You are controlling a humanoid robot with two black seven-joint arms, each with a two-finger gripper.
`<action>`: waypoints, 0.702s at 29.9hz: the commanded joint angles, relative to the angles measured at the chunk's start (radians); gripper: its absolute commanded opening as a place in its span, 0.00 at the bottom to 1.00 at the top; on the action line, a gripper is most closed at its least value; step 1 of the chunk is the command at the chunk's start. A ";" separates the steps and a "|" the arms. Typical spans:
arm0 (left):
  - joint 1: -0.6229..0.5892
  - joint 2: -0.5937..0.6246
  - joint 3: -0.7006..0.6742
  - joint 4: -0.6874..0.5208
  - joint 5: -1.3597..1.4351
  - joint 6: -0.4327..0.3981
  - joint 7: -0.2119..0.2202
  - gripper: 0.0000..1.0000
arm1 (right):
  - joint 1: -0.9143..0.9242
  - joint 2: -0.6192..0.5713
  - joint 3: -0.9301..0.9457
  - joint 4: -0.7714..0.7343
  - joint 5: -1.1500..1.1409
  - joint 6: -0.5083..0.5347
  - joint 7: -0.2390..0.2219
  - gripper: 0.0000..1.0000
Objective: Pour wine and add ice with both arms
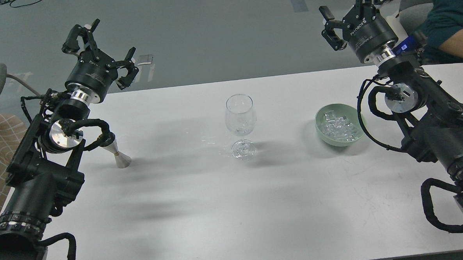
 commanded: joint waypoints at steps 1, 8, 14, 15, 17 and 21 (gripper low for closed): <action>0.001 -0.002 0.002 -0.015 0.002 0.024 0.006 0.98 | 0.001 0.001 -0.001 -0.001 0.000 -0.005 0.000 1.00; 0.004 -0.002 0.002 -0.063 0.002 0.042 0.000 0.98 | 0.001 0.001 -0.003 0.000 0.000 -0.005 0.000 1.00; 0.019 -0.002 -0.001 -0.083 0.002 0.047 -0.001 0.99 | 0.001 0.004 -0.003 0.000 0.000 -0.006 -0.002 1.00; 0.021 -0.002 -0.003 -0.083 0.002 0.049 0.000 0.98 | 0.001 0.004 -0.003 0.000 0.000 -0.008 0.000 1.00; 0.024 -0.002 -0.001 -0.092 0.002 0.071 0.016 0.98 | 0.001 0.002 -0.003 0.000 0.000 -0.014 0.000 1.00; 0.033 -0.001 -0.003 -0.101 -0.001 0.087 0.019 0.98 | 0.001 0.002 -0.004 0.000 0.000 -0.015 0.000 1.00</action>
